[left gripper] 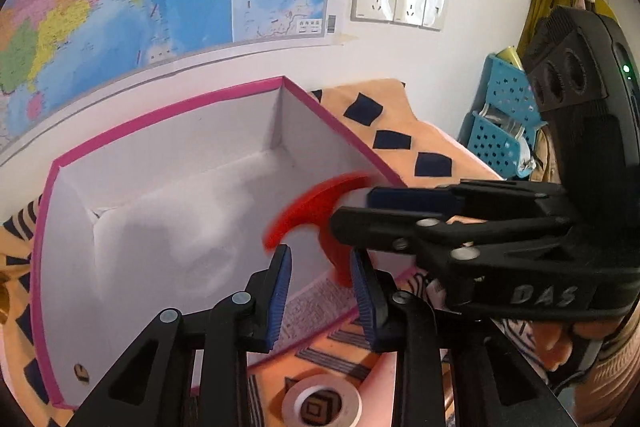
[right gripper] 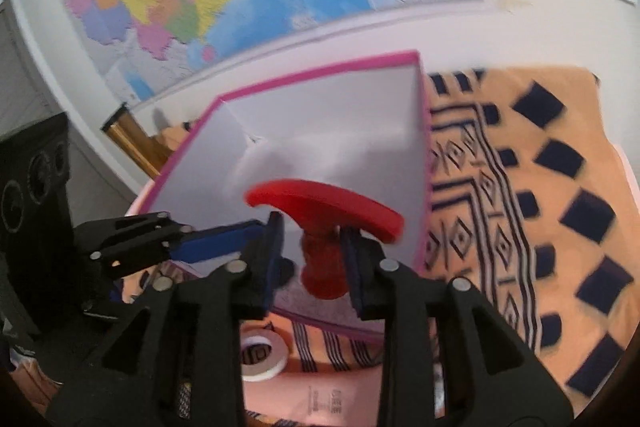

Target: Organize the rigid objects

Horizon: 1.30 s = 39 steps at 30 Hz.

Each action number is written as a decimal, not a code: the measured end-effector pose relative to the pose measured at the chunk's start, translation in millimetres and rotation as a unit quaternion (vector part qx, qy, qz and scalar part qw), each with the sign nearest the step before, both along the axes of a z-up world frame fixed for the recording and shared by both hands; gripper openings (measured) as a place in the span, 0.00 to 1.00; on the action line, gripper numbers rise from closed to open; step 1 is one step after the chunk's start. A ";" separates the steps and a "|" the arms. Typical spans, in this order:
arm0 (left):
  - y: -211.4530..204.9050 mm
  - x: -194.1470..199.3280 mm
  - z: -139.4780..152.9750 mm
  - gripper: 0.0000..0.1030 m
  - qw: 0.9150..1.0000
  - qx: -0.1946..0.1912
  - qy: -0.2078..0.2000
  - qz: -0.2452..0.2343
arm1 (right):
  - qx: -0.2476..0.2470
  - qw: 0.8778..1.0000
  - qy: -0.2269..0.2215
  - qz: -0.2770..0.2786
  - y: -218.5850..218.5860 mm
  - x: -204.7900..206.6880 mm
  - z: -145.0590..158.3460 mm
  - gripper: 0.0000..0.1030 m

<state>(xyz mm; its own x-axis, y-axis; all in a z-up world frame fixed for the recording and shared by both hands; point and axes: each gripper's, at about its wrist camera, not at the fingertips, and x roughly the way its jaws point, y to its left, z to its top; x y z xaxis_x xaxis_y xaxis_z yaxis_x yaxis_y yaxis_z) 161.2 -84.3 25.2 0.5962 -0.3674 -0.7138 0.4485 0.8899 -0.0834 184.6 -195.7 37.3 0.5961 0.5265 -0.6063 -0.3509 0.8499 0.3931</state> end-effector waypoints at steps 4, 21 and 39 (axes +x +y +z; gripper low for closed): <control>6.1 -16.0 0.0 0.35 1.000 0.010 -0.019 0.002 | -0.009 1.000 -0.009 -0.016 -10.5 -16.9 1.8 0.41; 122.7 -111.9 12.3 0.52 0.991 -0.041 -0.053 0.117 | 0.036 0.988 -0.083 0.127 18.2 -111.7 4.2 0.42; 187.6 -150.8 -48.3 0.52 0.981 -0.049 0.017 0.187 | 0.002 0.961 0.021 0.274 136.7 -128.4 -60.9 0.42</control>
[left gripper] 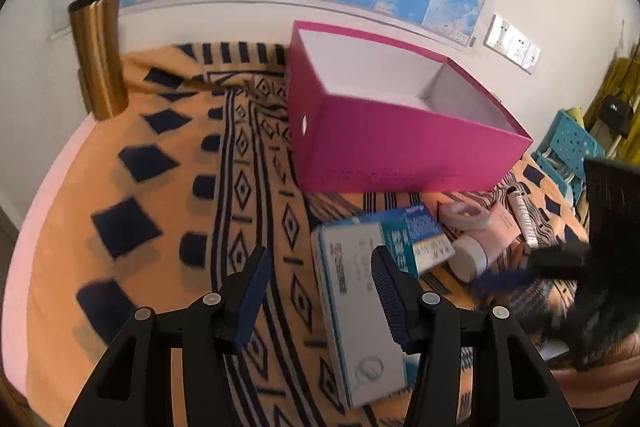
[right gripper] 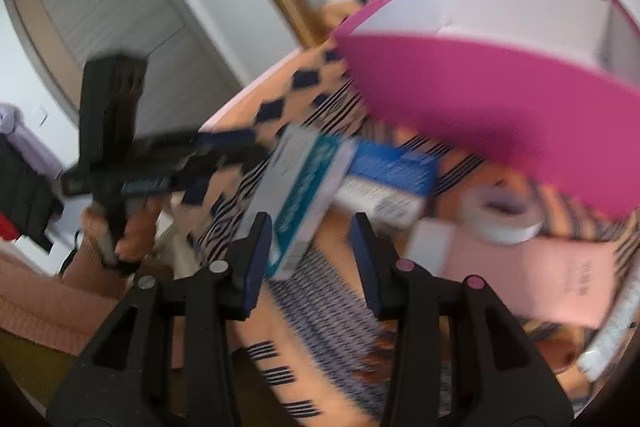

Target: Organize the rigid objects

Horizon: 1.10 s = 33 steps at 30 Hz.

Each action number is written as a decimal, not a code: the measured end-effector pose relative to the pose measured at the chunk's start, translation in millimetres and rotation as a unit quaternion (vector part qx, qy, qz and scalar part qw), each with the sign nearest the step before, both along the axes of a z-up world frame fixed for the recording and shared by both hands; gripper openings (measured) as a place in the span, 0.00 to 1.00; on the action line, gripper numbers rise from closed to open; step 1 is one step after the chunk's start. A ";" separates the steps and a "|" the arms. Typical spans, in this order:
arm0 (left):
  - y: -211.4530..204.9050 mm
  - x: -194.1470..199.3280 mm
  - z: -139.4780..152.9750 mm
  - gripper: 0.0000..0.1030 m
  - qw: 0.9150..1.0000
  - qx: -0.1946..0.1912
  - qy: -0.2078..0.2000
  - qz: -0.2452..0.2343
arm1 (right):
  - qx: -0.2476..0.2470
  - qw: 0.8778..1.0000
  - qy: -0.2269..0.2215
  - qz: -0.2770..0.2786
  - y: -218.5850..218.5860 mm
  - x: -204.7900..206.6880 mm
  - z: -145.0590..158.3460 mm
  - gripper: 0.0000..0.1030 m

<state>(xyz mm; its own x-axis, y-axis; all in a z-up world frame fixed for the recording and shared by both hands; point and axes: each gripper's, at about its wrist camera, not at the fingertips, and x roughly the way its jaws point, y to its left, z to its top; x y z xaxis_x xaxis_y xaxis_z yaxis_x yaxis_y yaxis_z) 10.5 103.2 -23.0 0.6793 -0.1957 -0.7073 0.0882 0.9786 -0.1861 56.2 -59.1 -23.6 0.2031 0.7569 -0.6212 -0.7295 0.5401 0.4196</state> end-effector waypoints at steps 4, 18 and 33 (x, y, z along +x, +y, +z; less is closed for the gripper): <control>-11.0 18.9 4.6 0.52 0.999 0.022 -0.013 -0.027 | -0.006 0.998 0.039 0.039 21.2 -17.6 -16.6 0.42; -25.0 34.7 -6.7 0.43 0.994 0.058 0.012 -0.089 | 0.030 0.990 0.131 0.041 42.8 -26.2 -54.8 0.42; 0.3 25.4 -14.9 0.43 0.996 -0.037 0.037 -0.067 | 0.043 0.994 0.045 -0.090 -5.4 14.5 -14.4 0.42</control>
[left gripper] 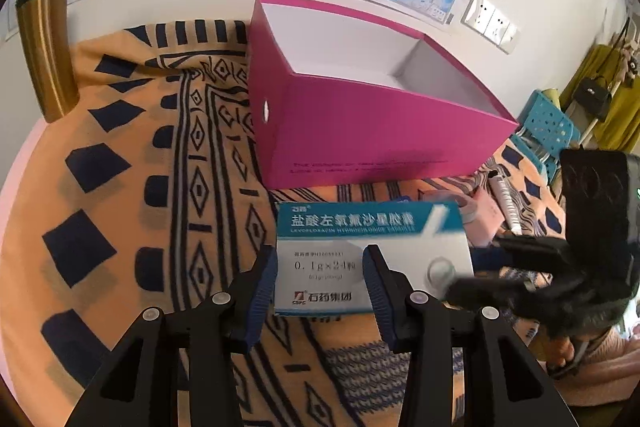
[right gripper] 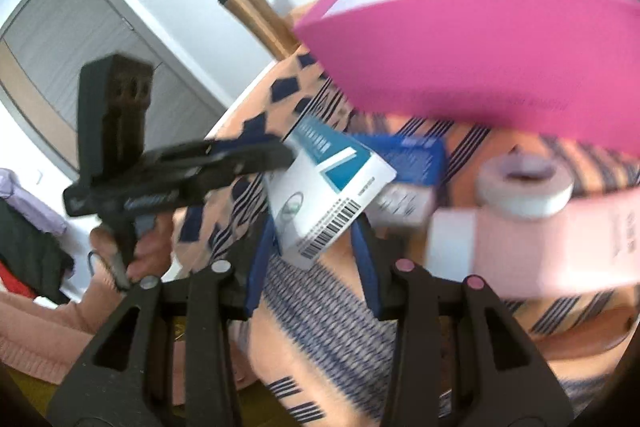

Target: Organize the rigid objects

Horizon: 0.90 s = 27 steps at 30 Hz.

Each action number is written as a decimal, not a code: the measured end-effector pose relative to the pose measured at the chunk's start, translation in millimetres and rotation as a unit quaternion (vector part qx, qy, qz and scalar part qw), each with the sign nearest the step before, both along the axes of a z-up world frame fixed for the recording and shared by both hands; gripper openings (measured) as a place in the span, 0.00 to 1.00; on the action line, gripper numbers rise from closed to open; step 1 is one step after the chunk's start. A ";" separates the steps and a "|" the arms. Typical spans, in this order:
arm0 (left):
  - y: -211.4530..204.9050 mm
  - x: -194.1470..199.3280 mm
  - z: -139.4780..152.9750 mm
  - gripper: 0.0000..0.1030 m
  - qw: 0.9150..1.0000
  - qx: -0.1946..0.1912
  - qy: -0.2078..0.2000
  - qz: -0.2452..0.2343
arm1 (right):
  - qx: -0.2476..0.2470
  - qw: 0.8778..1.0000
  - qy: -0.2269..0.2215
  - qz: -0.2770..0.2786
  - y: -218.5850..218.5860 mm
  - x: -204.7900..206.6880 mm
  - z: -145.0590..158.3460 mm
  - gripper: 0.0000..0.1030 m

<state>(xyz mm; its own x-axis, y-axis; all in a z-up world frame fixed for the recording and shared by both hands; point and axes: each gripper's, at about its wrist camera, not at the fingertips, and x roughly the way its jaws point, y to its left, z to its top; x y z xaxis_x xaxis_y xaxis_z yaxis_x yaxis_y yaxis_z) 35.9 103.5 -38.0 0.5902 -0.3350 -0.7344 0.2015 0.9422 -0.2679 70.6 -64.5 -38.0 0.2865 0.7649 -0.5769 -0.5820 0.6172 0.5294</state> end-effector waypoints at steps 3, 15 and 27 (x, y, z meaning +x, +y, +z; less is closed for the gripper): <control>-3.4 -2.2 1.4 0.43 1.000 -0.006 -0.002 -0.004 | -0.011 1.000 -0.007 -0.013 -3.2 10.2 2.3 0.42; -6.5 -1.2 -6.2 0.43 1.000 -0.008 0.009 -0.008 | -0.049 0.997 -0.027 -0.053 -14.0 17.5 4.5 0.43; -11.8 -12.1 7.3 0.43 1.000 -0.014 -0.005 -0.001 | -0.059 0.997 -0.037 -0.040 -8.9 18.3 8.8 0.42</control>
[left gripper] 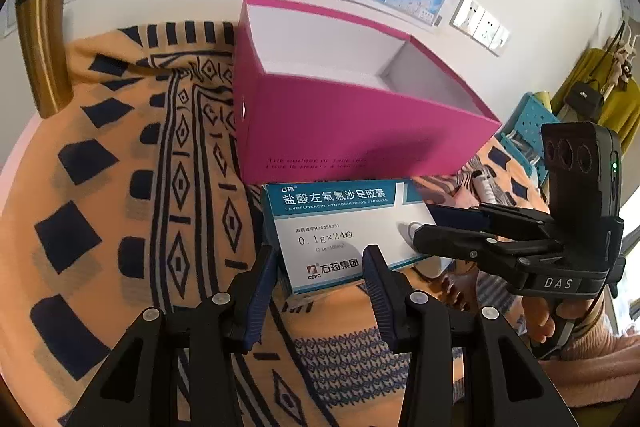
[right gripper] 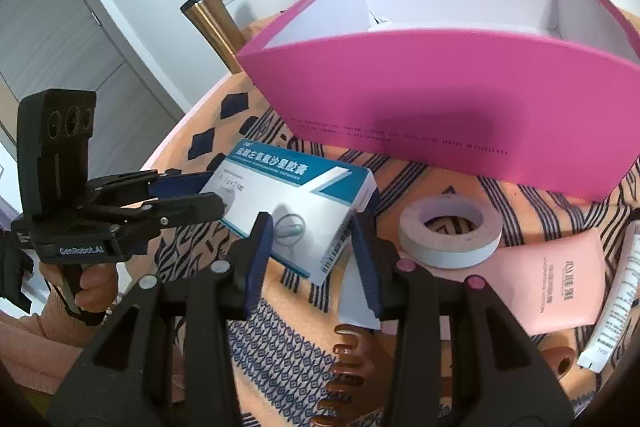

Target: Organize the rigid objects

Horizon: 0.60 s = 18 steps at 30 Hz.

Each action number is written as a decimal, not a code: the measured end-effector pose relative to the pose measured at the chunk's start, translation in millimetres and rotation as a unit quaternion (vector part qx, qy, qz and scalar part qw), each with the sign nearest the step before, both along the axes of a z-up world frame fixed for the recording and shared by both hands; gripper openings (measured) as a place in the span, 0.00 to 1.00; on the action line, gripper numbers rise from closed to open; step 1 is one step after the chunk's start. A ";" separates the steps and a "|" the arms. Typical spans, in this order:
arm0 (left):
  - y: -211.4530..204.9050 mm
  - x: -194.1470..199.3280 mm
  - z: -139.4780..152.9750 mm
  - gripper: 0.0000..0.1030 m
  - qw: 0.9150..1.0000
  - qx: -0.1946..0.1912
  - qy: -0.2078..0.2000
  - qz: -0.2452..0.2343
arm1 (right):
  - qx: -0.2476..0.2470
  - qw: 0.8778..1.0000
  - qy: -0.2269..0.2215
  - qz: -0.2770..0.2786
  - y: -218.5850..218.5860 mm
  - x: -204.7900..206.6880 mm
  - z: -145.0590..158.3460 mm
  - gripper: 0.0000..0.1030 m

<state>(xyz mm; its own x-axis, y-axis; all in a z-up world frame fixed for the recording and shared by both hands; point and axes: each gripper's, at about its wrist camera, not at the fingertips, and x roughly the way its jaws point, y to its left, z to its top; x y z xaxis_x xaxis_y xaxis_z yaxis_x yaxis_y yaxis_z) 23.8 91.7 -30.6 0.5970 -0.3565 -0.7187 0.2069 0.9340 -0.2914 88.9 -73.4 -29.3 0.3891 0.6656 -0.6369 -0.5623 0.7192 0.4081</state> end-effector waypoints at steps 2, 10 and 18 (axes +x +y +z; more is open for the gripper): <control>-0.8 -2.3 6.7 0.43 1.000 -0.004 -0.009 -0.001 | 0.001 1.000 -0.008 0.003 -1.5 -1.9 4.9 0.42; -7.1 -4.4 31.8 0.43 0.999 -0.014 -0.042 -0.007 | 0.006 0.999 -0.048 0.008 -15.2 -10.5 34.5 0.42; -17.9 3.0 56.4 0.43 0.997 -0.015 -0.073 -0.016 | 0.016 0.996 -0.091 -0.006 -31.5 -14.5 63.9 0.43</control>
<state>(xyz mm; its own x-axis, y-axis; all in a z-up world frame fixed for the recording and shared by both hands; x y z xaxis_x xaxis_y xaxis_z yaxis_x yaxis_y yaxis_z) 26.8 73.8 25.7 0.6823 -0.3969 -0.6139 0.2777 0.9176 -0.2845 74.5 -104.9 34.7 0.5042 0.6785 -0.5342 -0.6199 0.7151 0.3231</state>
